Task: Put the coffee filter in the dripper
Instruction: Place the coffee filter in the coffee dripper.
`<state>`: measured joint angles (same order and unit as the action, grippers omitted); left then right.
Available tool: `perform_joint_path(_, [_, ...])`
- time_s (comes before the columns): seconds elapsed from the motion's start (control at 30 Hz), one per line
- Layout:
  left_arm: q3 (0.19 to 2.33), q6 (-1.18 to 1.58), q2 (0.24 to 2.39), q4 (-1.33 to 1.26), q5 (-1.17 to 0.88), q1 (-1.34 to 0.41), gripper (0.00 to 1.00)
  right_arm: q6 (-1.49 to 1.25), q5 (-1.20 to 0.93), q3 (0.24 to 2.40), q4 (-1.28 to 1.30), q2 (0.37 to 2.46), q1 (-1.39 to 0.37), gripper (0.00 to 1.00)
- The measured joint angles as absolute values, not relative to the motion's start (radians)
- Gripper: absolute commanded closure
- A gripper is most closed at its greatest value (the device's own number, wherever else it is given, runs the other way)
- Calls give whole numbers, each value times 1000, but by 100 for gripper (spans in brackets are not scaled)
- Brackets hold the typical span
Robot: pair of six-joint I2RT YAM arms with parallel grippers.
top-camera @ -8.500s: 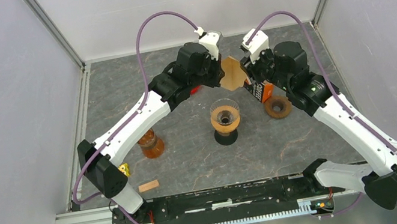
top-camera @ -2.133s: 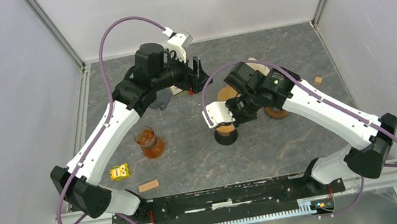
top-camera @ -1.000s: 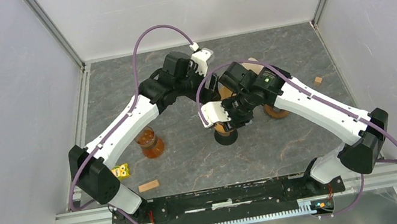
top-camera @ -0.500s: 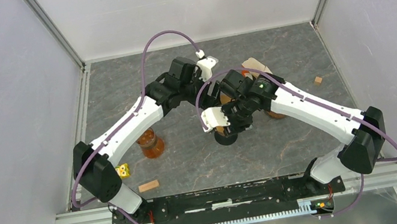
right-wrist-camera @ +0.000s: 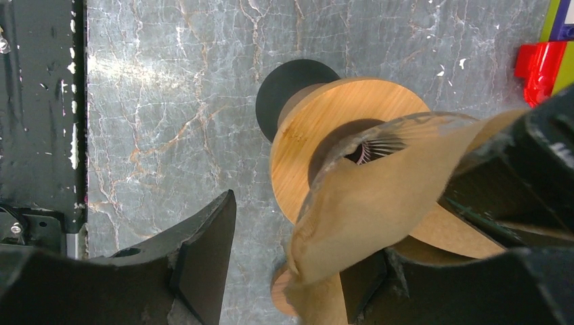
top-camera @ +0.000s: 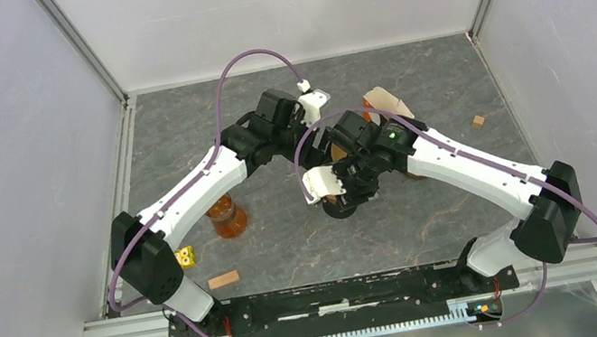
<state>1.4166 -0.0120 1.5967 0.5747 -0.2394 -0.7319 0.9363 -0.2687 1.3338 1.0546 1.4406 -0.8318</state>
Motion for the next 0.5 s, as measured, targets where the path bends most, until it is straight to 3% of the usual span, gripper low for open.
perform_joint_path(0.5, [1417, -59, 1625, 582, -241, -739, 15, 939, -266, 1264, 985, 1423, -836, 40])
